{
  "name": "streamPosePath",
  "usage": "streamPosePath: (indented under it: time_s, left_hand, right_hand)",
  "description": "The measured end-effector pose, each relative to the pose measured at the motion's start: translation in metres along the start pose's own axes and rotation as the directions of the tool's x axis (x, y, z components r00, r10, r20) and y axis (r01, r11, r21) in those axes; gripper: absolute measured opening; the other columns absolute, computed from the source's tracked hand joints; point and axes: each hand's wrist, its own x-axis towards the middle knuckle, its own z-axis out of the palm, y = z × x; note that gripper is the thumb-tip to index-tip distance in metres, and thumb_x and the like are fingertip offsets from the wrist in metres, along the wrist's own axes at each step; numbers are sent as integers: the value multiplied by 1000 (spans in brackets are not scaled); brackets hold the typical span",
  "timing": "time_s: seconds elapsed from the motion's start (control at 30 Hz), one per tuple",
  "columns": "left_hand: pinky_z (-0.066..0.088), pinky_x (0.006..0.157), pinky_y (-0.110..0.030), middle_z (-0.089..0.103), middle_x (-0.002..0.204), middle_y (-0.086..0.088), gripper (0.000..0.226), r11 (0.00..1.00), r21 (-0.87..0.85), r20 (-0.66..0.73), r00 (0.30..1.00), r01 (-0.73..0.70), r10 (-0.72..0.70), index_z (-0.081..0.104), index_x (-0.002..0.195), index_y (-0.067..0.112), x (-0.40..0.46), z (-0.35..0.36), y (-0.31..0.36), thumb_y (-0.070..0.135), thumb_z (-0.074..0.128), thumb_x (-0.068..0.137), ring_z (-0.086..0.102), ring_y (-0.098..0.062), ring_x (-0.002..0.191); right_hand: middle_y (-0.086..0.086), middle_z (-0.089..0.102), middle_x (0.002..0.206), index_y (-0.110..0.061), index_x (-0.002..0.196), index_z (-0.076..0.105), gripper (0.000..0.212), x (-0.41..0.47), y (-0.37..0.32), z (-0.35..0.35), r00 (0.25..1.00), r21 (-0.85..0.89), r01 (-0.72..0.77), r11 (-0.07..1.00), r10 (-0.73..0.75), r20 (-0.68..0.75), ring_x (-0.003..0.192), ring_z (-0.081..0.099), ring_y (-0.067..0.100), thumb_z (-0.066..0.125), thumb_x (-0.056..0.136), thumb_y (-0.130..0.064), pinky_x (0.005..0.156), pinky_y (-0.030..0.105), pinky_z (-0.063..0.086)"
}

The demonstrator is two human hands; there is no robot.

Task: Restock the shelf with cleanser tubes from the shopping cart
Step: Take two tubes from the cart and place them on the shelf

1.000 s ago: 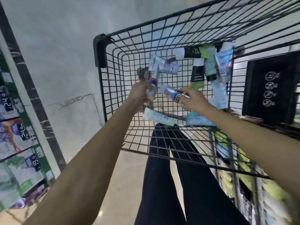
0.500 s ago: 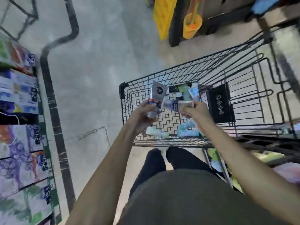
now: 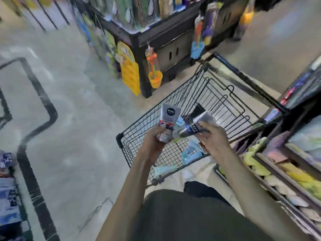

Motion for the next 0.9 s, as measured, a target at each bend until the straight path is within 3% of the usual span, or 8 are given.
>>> streamPosePath:
  time_s: [0.1,0.2,0.27,0.37,0.47,0.6,0.77,0.9]
  left_hand:
    - [53,80,-36,66,110,-15,40,996,93,73,997,8,-15,58,130,-1,-8,16,-7,22,62,97,62,-23,91]
    - [54,88,-43,60,120,-21,50,989,139,120,991,46,-63,50,141,-2,-15,35,-18,13,62,95,58,-30,101]
    - [57,81,-41,60,117,-21,47,982,181,159,984,55,-85,50,139,-1,-21,54,-26,0,58,94,59,-30,100]
    - [58,76,-36,64,111,-16,44,965,249,217,966,82,-138,55,134,4,-29,83,-43,-11,55,92,66,-26,94]
    - [56,82,-42,70,108,-13,45,934,341,258,944,109,-204,60,127,10,-35,113,-66,-12,63,87,69,-27,96]
    - [58,90,-45,75,108,-9,55,902,415,326,906,120,-271,61,124,11,-57,162,-96,-5,72,72,73,-25,98]
    - [49,106,-55,75,119,-9,60,852,512,404,845,108,-350,63,126,15,-89,219,-147,2,77,69,65,-36,120]
    - [44,103,-54,75,117,-11,53,829,555,442,821,66,-361,66,122,14,-122,258,-193,-1,78,72,66,-32,112]
  right_hand:
    - [6,75,92,-10,98,70,26,-34,-5,-12,996,149,69,986,-59,-73,96,68,24,80,75,-15,89,44,55]
    - [3,71,81,-8,97,70,28,-65,-8,-27,980,171,163,972,-139,-146,77,63,25,84,78,-22,66,39,53]
    - [0,74,78,-7,103,70,25,-85,-11,-40,961,154,215,964,-181,-210,68,68,22,82,85,-21,59,36,56]
    - [-2,78,84,-15,108,72,18,-114,-12,-67,928,115,266,957,-223,-297,72,74,13,75,93,-25,66,36,61]
    - [6,79,107,-23,118,70,29,-139,-12,-97,888,42,297,954,-260,-378,92,76,24,72,95,-40,81,49,63]
    - [7,79,108,-23,121,68,30,-176,-11,-141,829,74,372,925,-295,-476,97,76,33,68,98,-41,87,52,61]
    - [10,75,92,-13,104,63,9,-234,-5,-212,820,224,401,888,-239,-520,70,74,28,67,97,-9,60,34,60]
    - [15,71,98,-1,120,59,38,-287,4,-265,802,141,418,898,-291,-522,79,74,27,64,86,14,63,32,59]
